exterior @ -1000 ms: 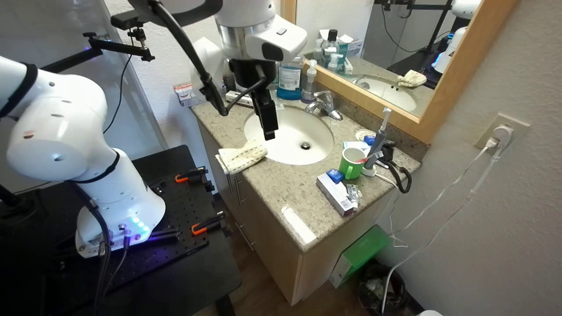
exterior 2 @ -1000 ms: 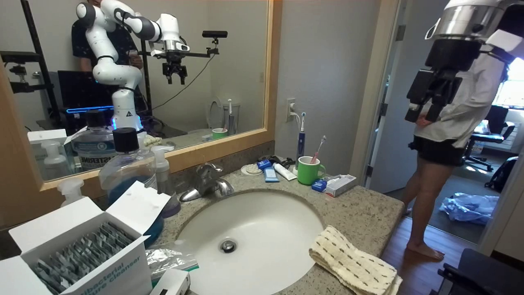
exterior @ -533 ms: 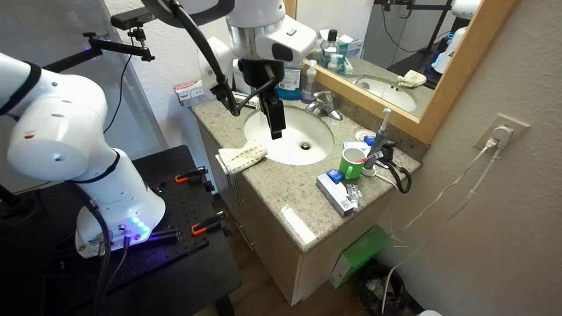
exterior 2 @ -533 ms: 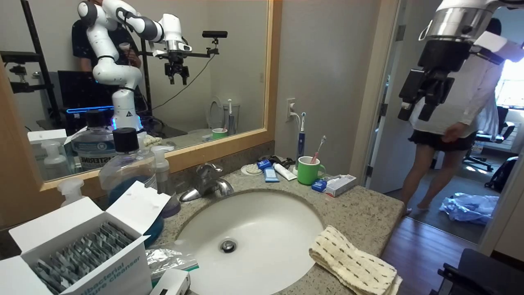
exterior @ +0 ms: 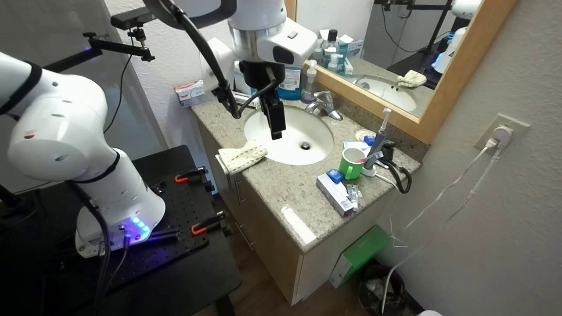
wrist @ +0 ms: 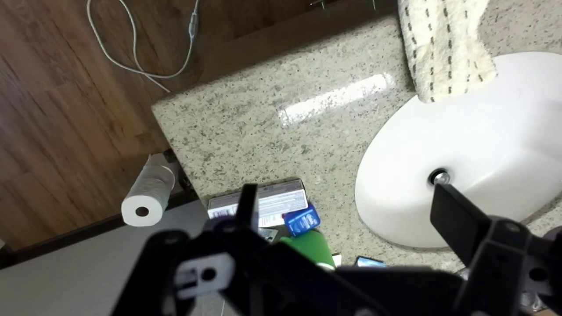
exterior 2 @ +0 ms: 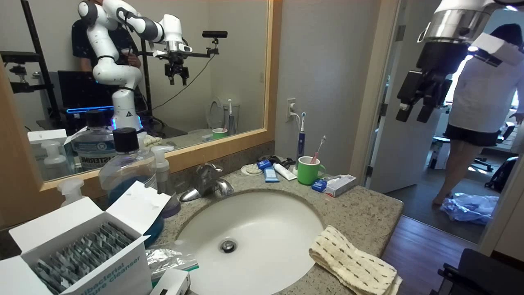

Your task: Pick up the electric toothbrush and put it in the light green cup.

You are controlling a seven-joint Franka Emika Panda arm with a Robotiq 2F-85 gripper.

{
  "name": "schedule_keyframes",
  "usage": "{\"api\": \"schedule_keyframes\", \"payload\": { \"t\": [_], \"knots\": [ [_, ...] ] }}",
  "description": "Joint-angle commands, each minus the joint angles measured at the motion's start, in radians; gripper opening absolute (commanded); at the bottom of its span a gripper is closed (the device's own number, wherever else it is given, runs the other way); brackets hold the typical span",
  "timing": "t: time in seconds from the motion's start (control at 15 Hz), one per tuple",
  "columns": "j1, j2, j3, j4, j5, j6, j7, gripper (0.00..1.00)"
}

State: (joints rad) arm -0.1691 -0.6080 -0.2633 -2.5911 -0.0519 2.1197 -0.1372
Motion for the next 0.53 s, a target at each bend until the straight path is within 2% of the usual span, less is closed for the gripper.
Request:
{"api": "schedule_keyframes", "payload": {
  "t": [0.0,0.47],
  "knots": [
    [0.012,0.054,-0.008,0.027,0.05,0.032,-0.029,1.0],
    [0.031,0.166,-0.007,0.073,0.151,0.119,-0.015,1.0]
  ]
}}
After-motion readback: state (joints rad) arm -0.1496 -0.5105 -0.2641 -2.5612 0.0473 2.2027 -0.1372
